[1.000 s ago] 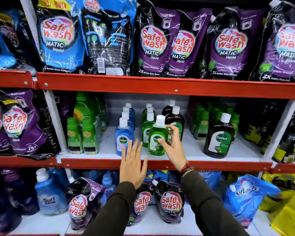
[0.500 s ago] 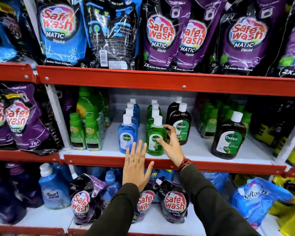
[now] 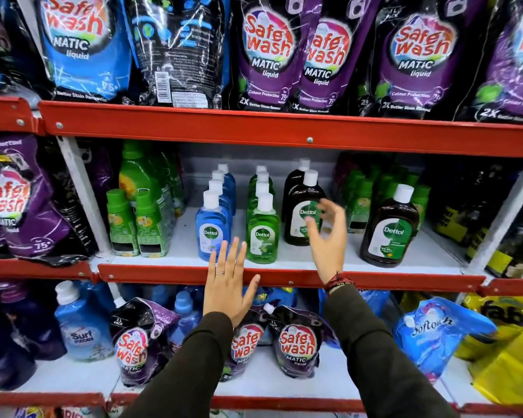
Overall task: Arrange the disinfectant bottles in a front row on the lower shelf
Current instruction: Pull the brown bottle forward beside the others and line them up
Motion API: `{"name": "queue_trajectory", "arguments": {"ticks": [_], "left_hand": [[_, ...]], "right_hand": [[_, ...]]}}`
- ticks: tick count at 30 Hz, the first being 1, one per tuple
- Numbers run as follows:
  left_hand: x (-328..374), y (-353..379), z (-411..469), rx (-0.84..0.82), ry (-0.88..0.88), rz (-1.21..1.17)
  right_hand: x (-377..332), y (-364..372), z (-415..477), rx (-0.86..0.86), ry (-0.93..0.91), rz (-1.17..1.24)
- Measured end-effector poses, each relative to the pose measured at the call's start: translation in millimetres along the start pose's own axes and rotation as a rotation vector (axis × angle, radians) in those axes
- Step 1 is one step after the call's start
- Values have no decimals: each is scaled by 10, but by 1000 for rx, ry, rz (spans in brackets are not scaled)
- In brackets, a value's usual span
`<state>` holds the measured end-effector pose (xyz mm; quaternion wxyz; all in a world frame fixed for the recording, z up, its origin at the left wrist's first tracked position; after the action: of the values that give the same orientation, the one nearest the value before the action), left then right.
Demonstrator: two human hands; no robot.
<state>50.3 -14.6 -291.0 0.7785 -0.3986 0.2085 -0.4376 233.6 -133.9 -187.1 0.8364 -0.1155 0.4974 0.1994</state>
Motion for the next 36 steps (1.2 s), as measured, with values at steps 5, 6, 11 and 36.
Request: {"name": "queue_trajectory", "arguments": {"ticks": [5, 6, 11, 36], "left_hand": [[-161, -52, -79, 4, -31, 8], [-188, -54, -93, 10, -39, 2], [-148, -51, -78, 23, -49, -8], [-164, -11, -63, 42, -44, 25]], "right_hand": [[-71, -411, 182, 385, -71, -65], [-43, -489, 207, 444, -64, -107], [159, -943, 349, 553, 195, -232], [213, -823, 522, -100, 260, -9]]}}
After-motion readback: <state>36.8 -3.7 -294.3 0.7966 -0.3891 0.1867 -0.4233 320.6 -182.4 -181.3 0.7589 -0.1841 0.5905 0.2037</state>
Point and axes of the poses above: each hand's wrist, its own z-axis towards the middle knuckle, its own y-axis out of the palm, x = y × z, the point moved 3 cm from there along z, towards the middle knuckle, and after that the axes turned 7 degrees about y, right-handed, at the moved point
